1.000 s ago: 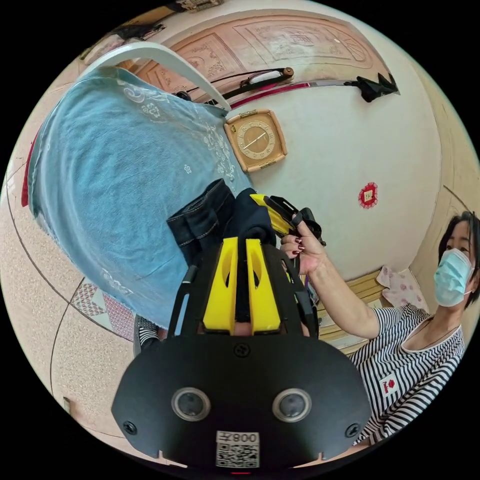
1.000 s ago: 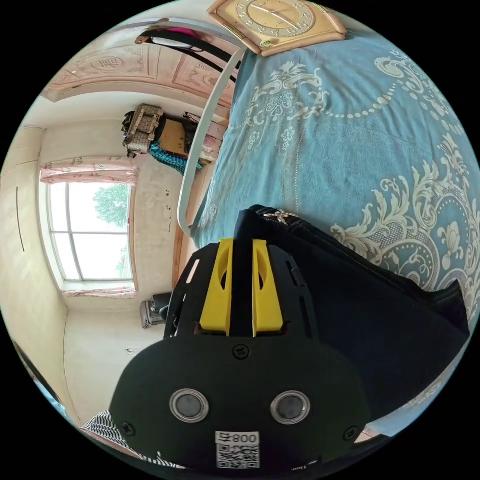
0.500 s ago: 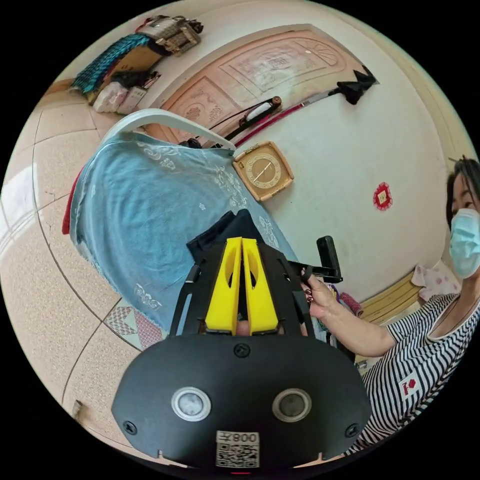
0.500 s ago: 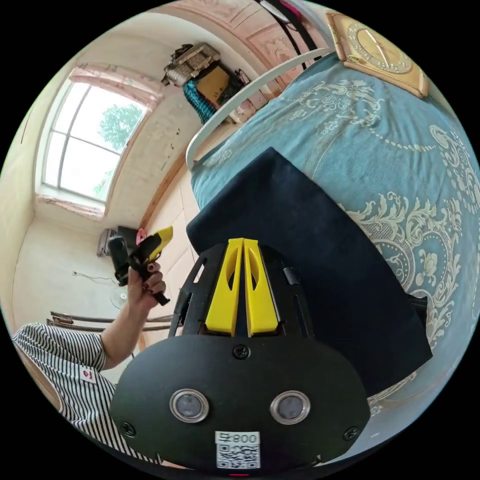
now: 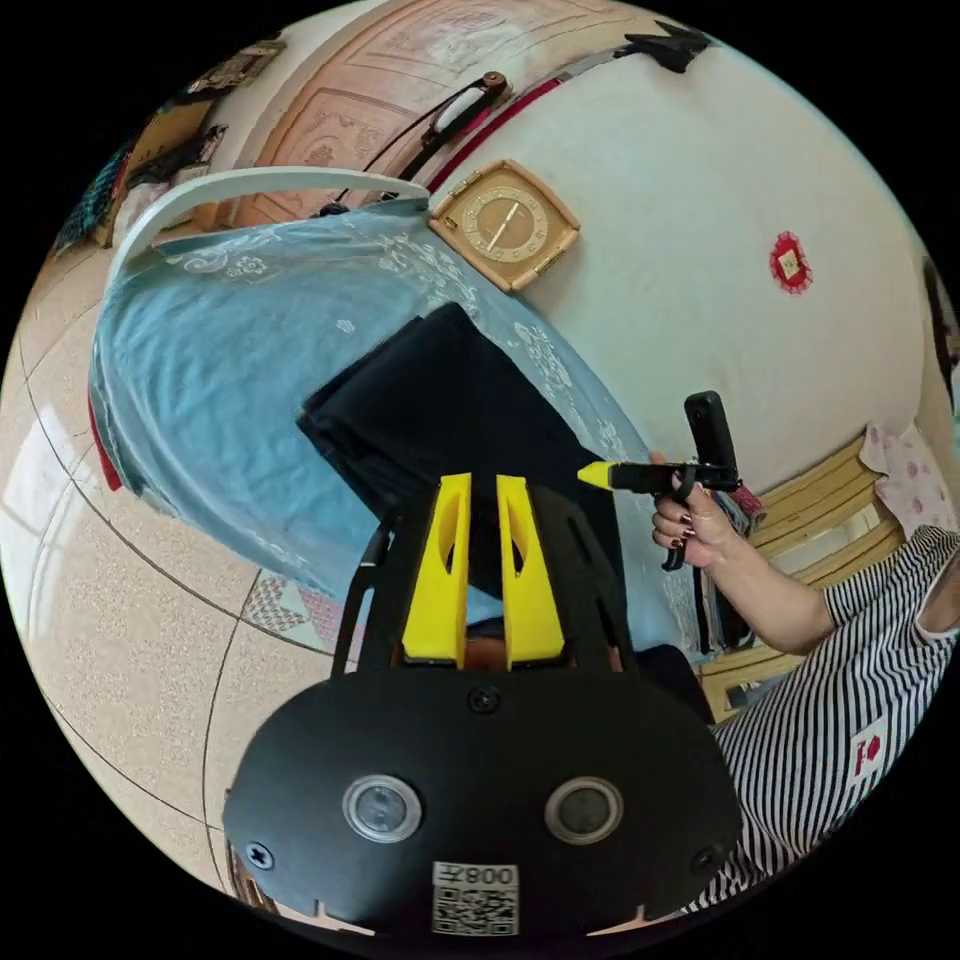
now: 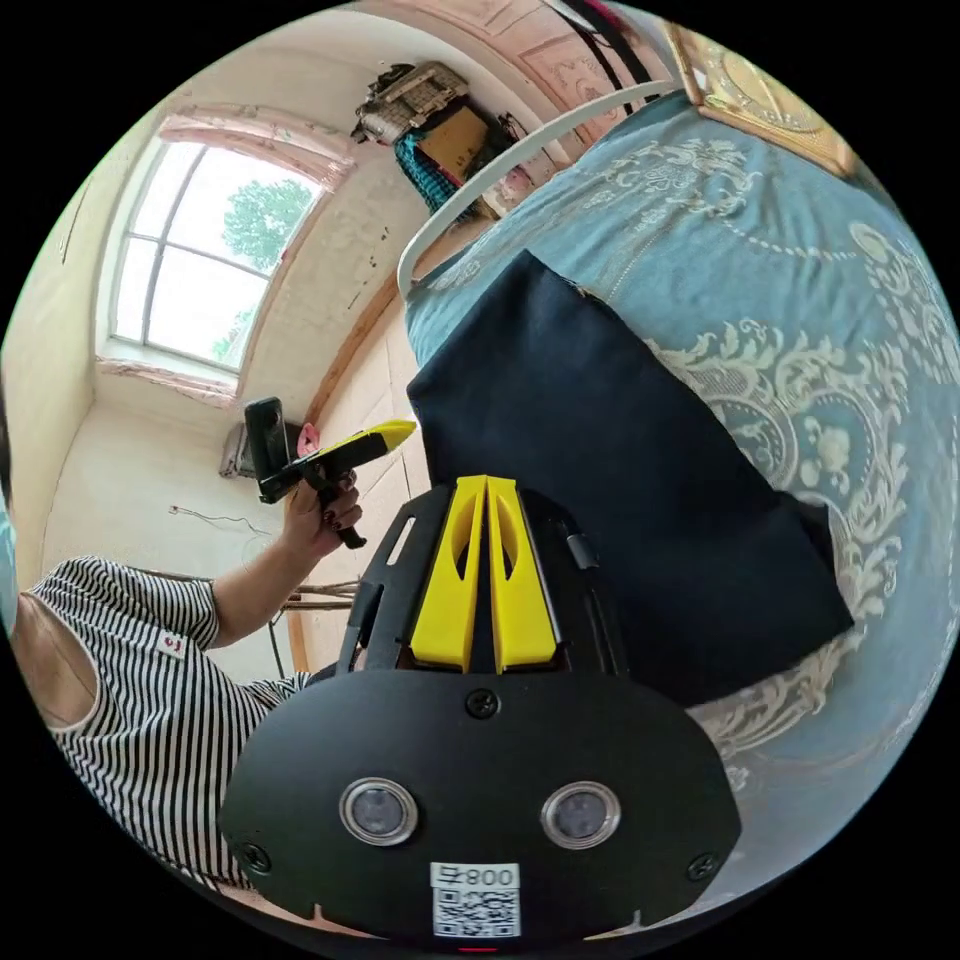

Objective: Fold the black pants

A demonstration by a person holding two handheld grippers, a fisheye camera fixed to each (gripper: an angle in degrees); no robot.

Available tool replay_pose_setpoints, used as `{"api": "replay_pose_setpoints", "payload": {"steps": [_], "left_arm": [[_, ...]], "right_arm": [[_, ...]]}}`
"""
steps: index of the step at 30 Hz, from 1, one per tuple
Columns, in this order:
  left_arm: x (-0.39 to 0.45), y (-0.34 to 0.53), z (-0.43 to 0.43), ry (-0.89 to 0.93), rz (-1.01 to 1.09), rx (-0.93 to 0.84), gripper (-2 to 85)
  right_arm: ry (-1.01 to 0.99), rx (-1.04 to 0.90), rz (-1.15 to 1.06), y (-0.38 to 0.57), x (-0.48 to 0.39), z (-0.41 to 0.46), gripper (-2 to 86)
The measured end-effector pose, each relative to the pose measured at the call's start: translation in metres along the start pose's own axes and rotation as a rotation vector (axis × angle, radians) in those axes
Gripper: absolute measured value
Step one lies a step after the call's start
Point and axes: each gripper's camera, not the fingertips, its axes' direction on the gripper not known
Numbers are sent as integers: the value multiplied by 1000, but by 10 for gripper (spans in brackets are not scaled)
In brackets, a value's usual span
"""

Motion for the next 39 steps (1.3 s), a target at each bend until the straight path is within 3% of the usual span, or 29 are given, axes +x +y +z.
{"api": "replay_pose_setpoints", "payload": {"steps": [5, 11, 18, 31, 35, 39], "left_arm": [[3, 23, 40, 242, -82, -249, 97], [8, 1, 72, 367, -121, -338, 106], [1, -12, 76, 456, -204, -321, 41], [10, -22, 78, 446, -195, -305, 36], [5, -13, 67, 423, -233, -249, 50], [-17, 2, 42, 352, -350, -83, 92]], "right_arm": [[-155, 143, 326, 140, 82, -73, 61], [-358, 197, 548, 217, 123, -74, 106], [-500, 231, 579, 205, 135, -90, 117], [-566, 268, 620, 158, 109, -159, 114], [-550, 252, 662, 141, 94, -183, 73], [-570, 264, 633, 118, 68, -216, 42]]}}
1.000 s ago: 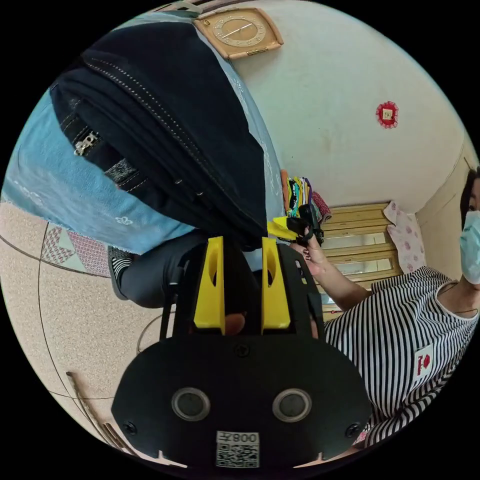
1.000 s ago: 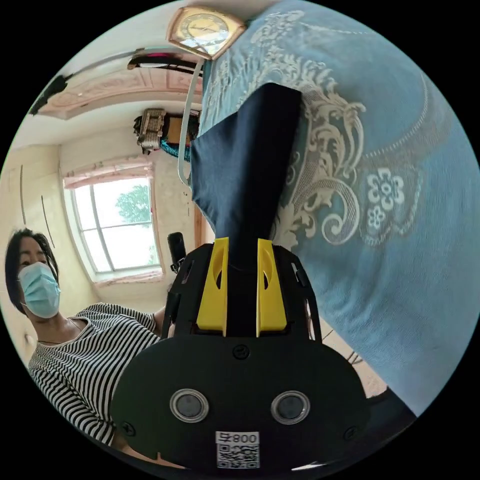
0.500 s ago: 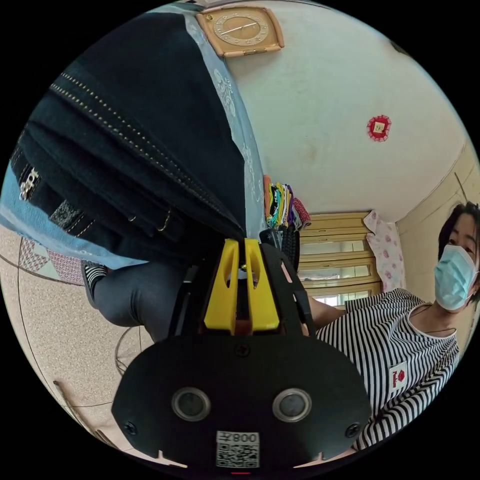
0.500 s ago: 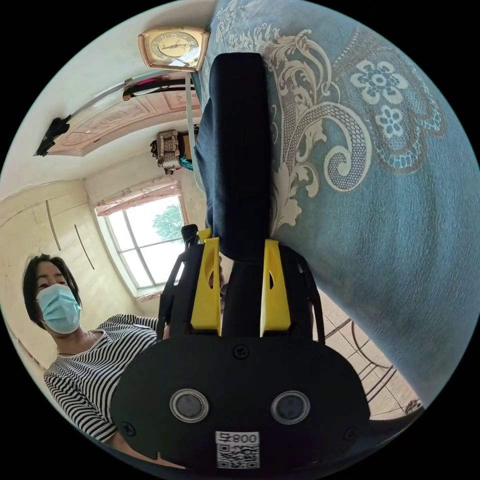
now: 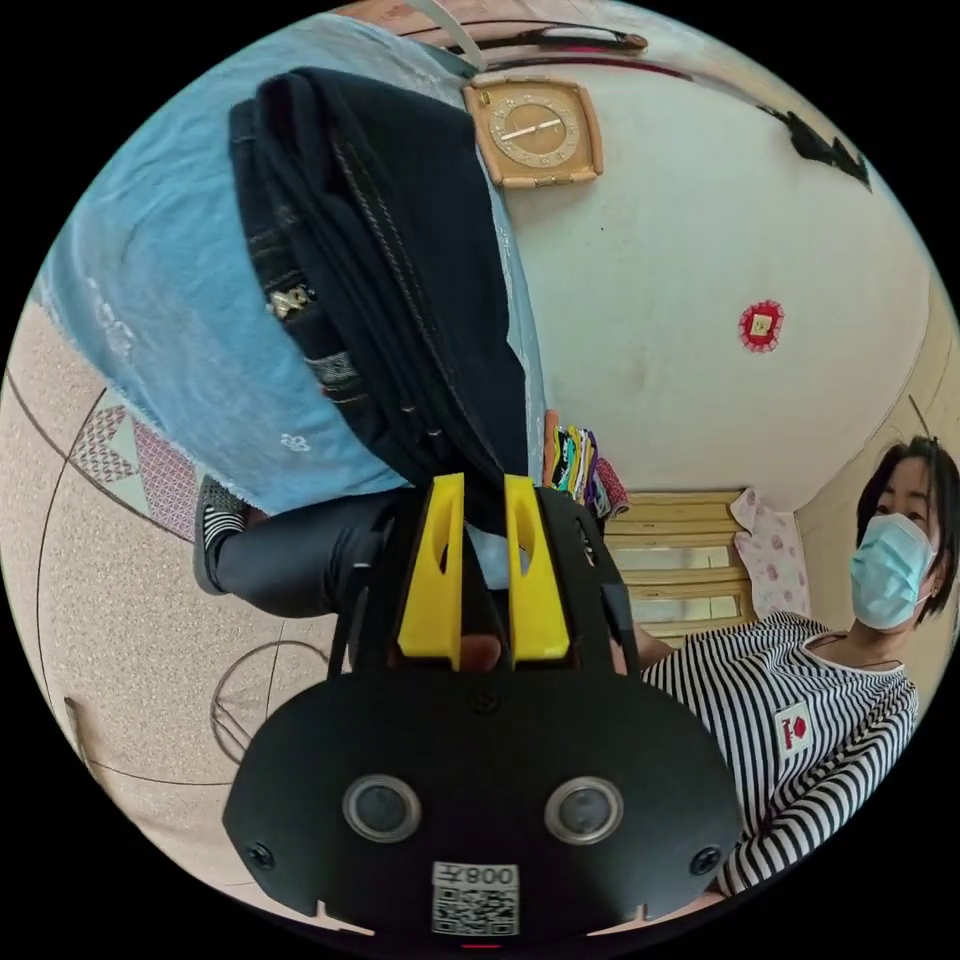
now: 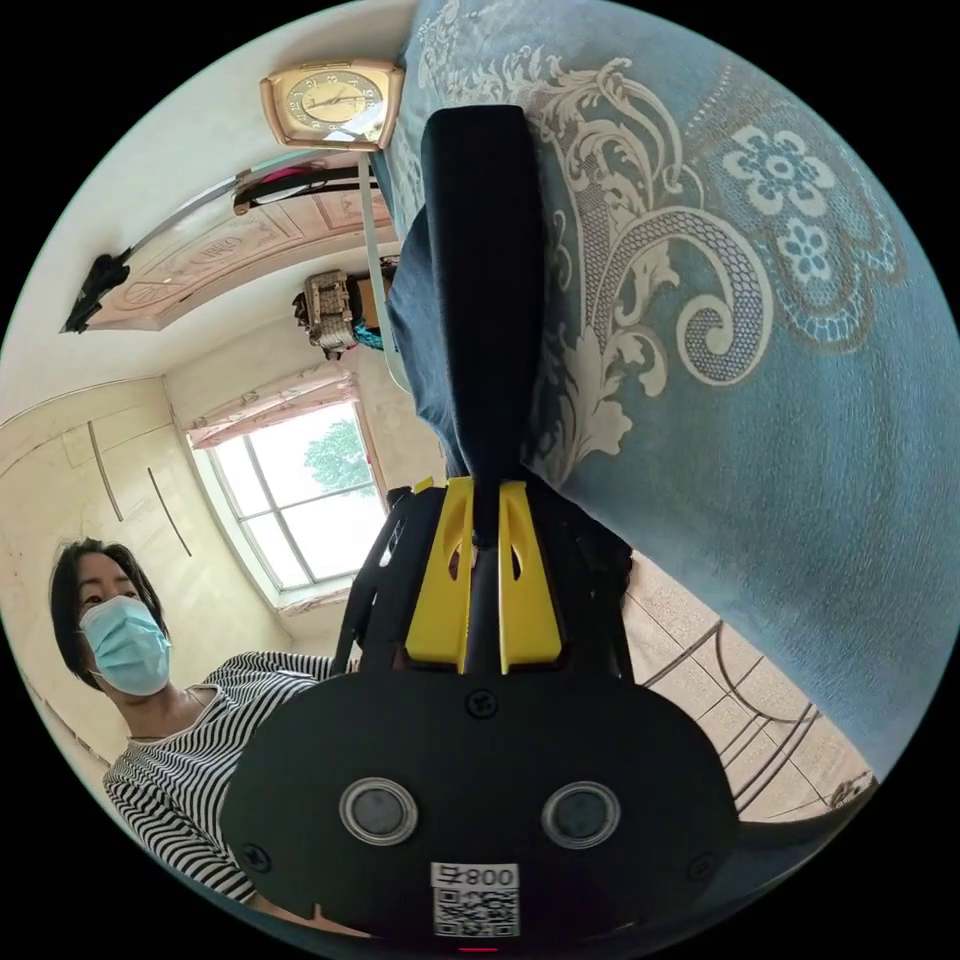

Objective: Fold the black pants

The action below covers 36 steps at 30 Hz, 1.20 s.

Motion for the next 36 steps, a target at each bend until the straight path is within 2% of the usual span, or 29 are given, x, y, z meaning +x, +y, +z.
{"api": "replay_pose_setpoints", "payload": {"steps": [6, 11, 19, 25, 31, 36], "left_arm": [[-28, -9, -24, 74, -115, 263, 143], [-41, -20, -13, 183, -159, 373, 158], [-31, -35, 37, 183, -140, 354, 154], [-17, -33, 83, 92, -144, 286, 84], [29, -14, 131, 67, -63, 304, 70], [90, 9, 184, 58, 54, 242, 69]], "right_arm": [[-76, 7, -86, -11, -109, -5, 27], [-116, 14, -156, -27, -209, -5, 22], [-117, 16, -167, -35, -308, 5, 17], [-113, 24, -141, -29, -366, 12, 14], [-111, 41, -136, -12, -435, 6, 12], [-171, 82, -200, 20, -516, -18, 11]]}}
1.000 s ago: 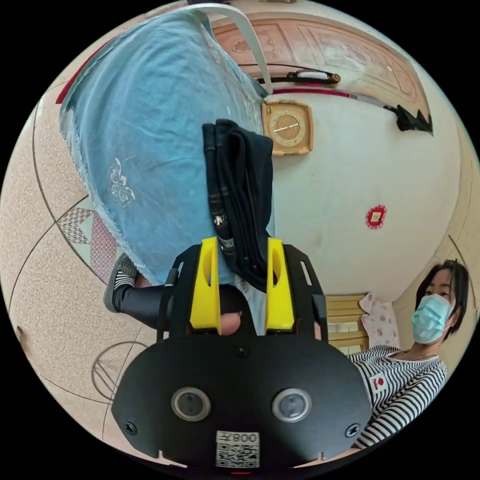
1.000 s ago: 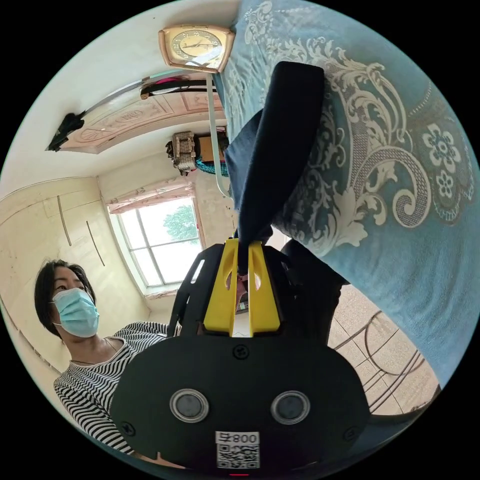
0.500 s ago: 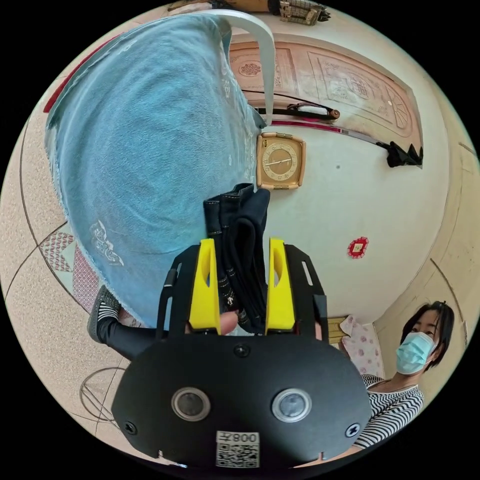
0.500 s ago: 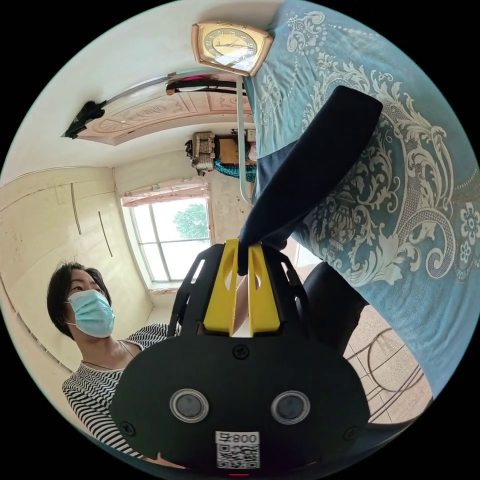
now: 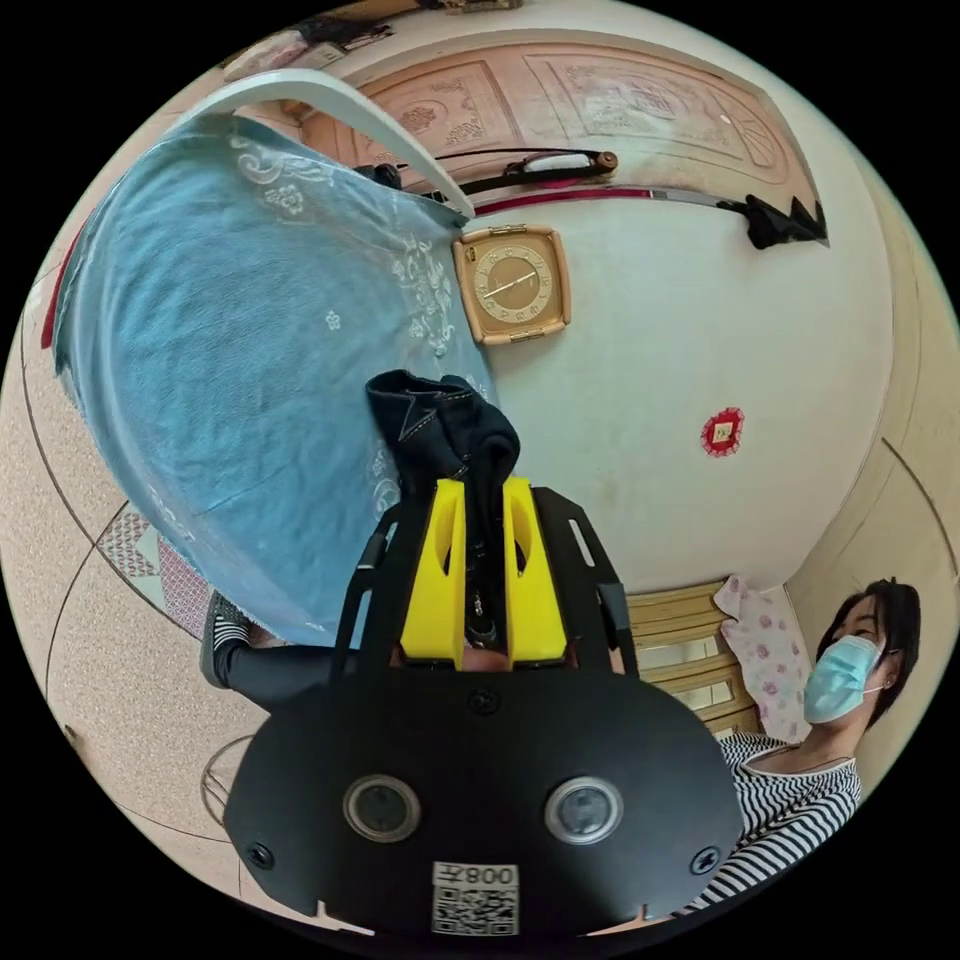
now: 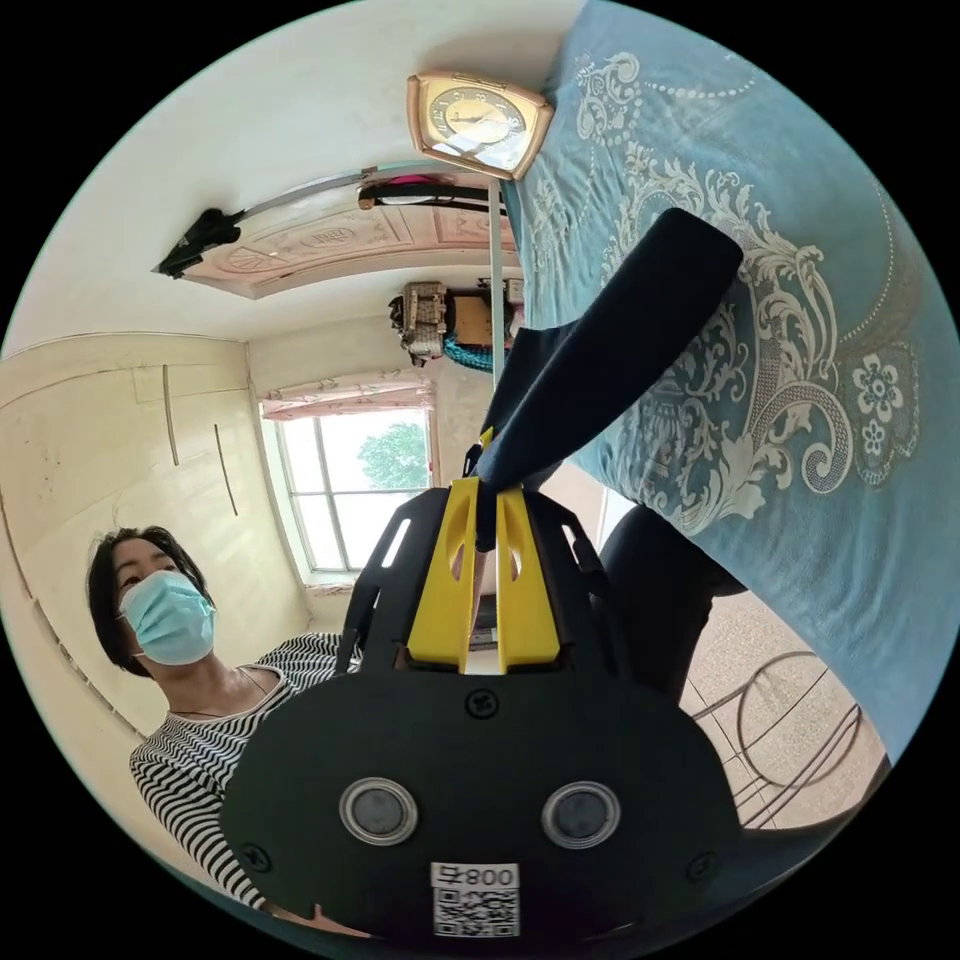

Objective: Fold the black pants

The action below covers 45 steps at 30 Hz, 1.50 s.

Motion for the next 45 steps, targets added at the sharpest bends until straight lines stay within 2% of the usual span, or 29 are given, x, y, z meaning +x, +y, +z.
{"api": "replay_pose_setpoints", "payload": {"steps": [7, 13, 15, 18, 23, 26, 28, 31, 33, 35, 36, 38, 41, 45], "left_arm": [[58, 57, 105, 3, 62, -194, 67], [127, 115, 280, 50, 185, -457, 64], [173, 144, 366, 127, 277, -557, 63], [244, 190, 478, 272, 401, -663, 62], [355, 288, 645, 495, 567, -808, 62], [397, 357, 735, 539, 658, -867, 66], [404, 398, 788, 544, 667, -930, 67], [389, 462, 873, 395, 708, -1014, 69], [362, 512, 935, 137, 781, -1111, 69], [347, 533, 962, 10, 800, -1092, 70], [340, 537, 975, 105, 719, -1084, 71], [336, 547, 998, 168, 643, -1127, 71], [352, 578, 1028, 112, 841, -1125, 74], [345, 612, 1063, 128, 851, -1125, 83]], "right_arm": [[-70, 137, -74, 76, -125, -49, 8], [-119, 416, -101, 174, -206, -148, 7], [-117, 514, -133, 203, -241, -189, 7], [-54, 680, -260, 251, -332, -266, 6], [198, 978, -522, 354, -519, -388, 8], [305, 1112, -541, 402, -571, -423, 9], [360, 1177, -508, 420, -577, -432, 10], [371, 1258, -375, 433, -539, -436, 12], [350, 1301, -241, 426, -492, -435, 13], [259, 1293, -26, 406, -416, -429, 15], [211, 1300, -15, 404, -403, -424, 15], [108, 1334, -90, 399, -392, -398, 18], [142, 1324, -101, 376, -412, -373, 20], [160, 1355, -122, 357, -434, -346, 25]]}}
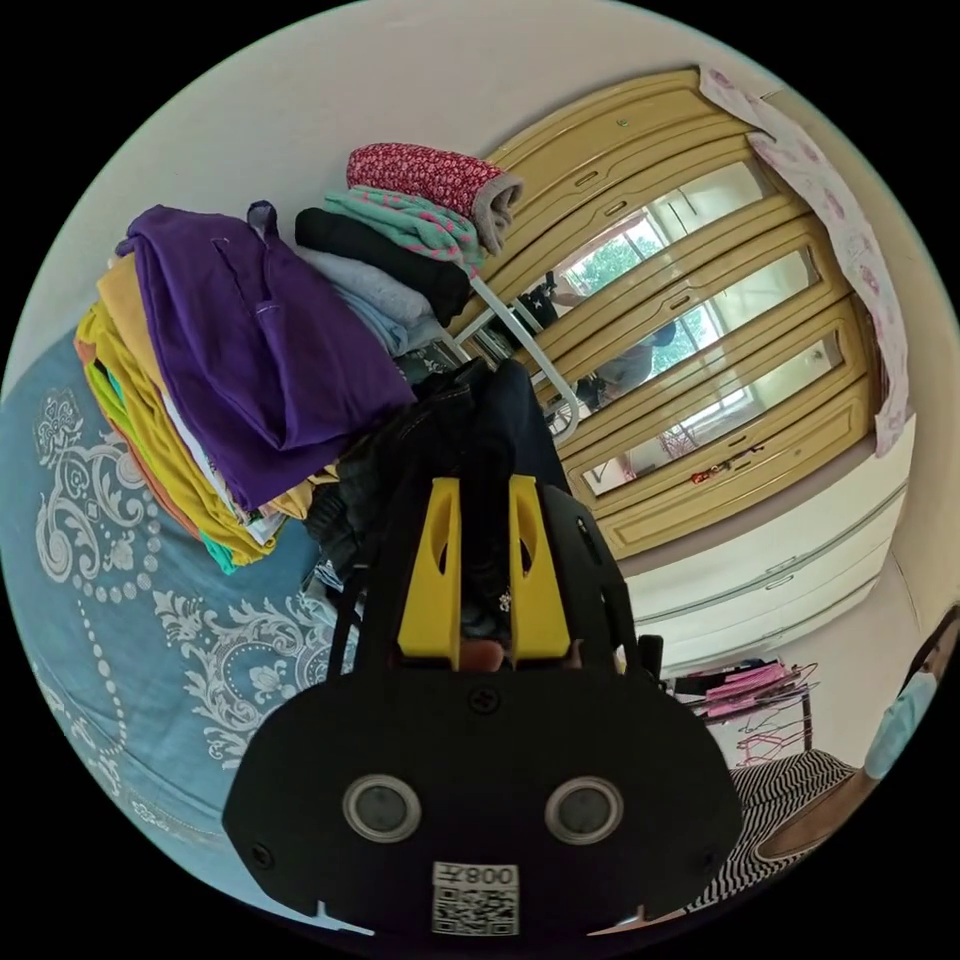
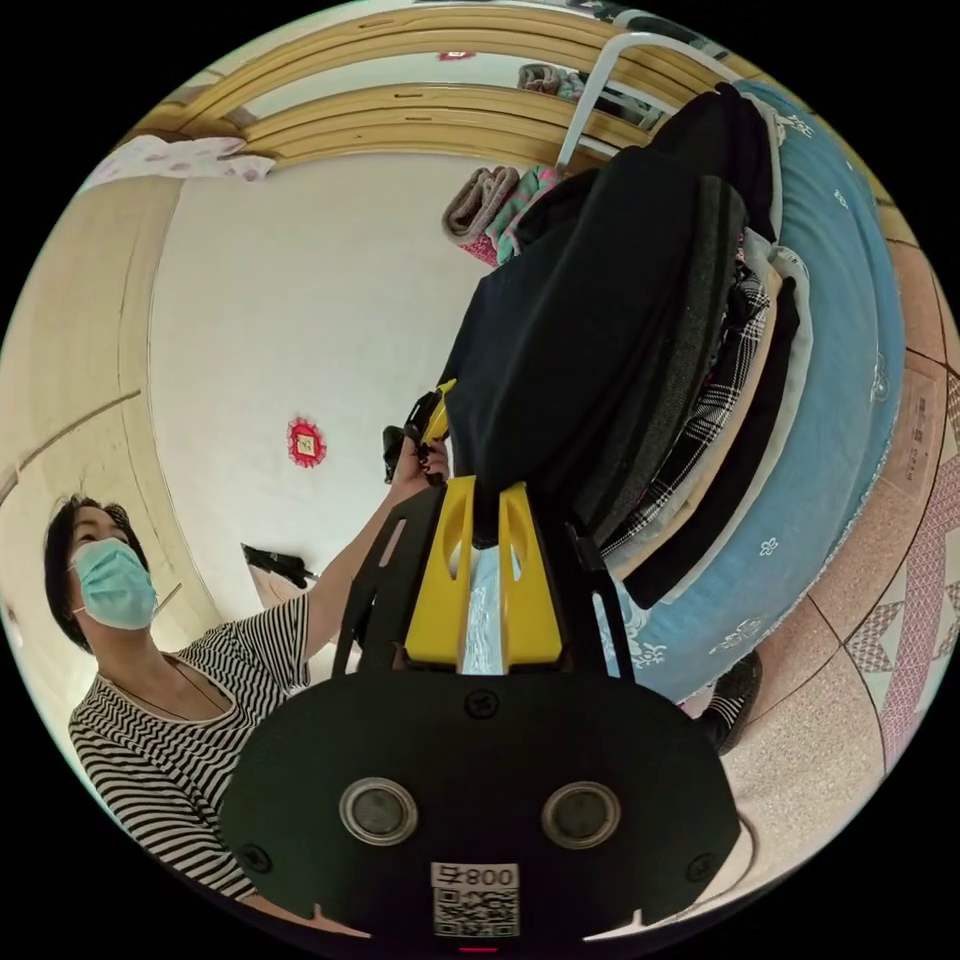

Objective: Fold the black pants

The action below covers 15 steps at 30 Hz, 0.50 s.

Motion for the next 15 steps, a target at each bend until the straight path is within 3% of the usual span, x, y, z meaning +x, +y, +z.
{"api": "replay_pose_setpoints", "payload": {"steps": [4, 9, 13, 15], "left_arm": [[-7, -2, 21, 10, -10, 23, 97], [17, -6, 23, -224, 122, 169, 88], [49, -16, 54, -208, 284, 183, 48], [69, -25, 96, -342, 385, 121, 20]], "right_arm": [[3, 42, 22, 38, -20, 11, 28], [165, 138, -45, 75, -70, 15, 9], [491, 96, -323, 46, -169, 81, 2], [640, 21, -438, 23, -199, 136, 1]]}}
